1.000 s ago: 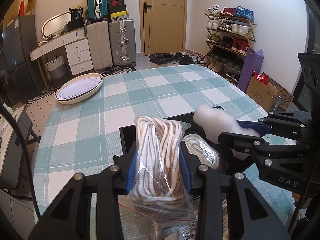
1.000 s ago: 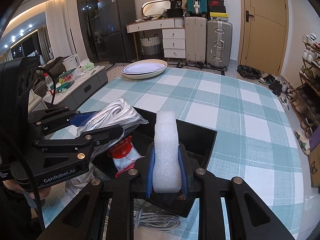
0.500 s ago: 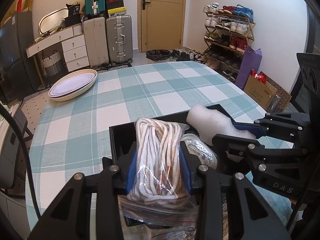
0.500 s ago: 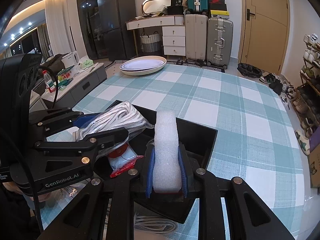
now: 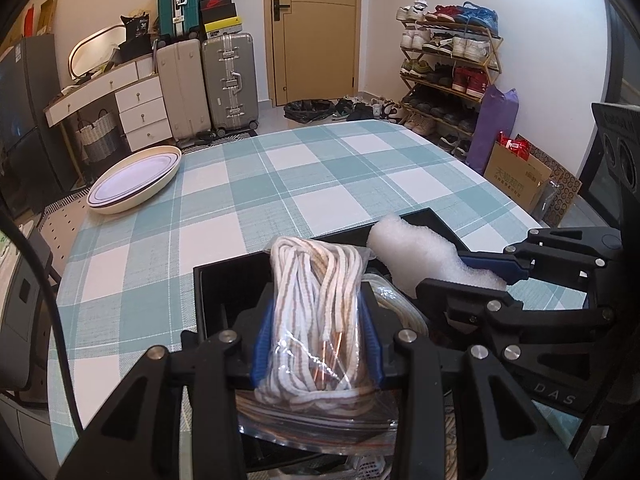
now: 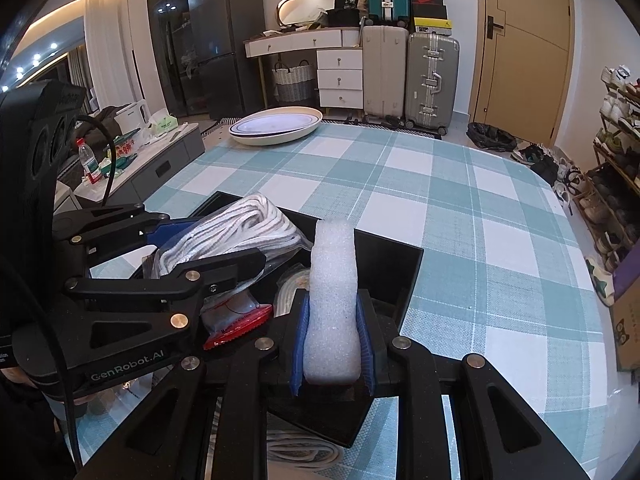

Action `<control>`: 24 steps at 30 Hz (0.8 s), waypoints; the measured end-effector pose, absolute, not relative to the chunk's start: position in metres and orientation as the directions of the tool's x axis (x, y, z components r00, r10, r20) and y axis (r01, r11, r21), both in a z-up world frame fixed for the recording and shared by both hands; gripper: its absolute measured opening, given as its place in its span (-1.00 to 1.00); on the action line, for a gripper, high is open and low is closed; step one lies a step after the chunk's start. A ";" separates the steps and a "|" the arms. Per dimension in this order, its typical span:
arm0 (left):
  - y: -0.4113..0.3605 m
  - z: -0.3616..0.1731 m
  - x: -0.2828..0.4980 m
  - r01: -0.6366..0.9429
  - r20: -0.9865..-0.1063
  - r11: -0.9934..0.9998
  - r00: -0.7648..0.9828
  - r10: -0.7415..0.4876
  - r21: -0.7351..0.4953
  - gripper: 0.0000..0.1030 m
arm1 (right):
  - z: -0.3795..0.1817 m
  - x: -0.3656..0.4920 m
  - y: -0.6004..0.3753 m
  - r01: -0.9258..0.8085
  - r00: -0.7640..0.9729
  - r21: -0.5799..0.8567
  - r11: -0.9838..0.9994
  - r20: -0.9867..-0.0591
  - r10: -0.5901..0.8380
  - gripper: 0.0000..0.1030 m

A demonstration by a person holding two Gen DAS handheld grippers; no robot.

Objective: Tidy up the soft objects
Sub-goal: 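Lower the cord bag into the box with the left tool while the right tool lowers the foam sheet, then open both grippers releasing the cord bag and foam sheet into the box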

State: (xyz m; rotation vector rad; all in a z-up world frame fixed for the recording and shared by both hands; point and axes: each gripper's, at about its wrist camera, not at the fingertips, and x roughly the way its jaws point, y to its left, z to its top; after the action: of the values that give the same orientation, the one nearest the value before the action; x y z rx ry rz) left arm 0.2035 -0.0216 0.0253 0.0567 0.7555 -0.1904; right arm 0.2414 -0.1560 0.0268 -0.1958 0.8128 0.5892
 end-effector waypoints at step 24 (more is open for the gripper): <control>-0.026 0.021 0.200 0.211 -0.698 0.977 0.696 -0.168 -0.024 -0.19 | 0.035 0.230 -0.171 -0.574 0.553 0.073 0.816 -0.701 0.451 -0.30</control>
State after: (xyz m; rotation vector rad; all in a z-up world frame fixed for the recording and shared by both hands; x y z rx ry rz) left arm 0.1997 -0.0262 0.0215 0.0592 0.7721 -0.2119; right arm 0.2299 -0.1713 0.0348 -0.1714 0.7759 0.6092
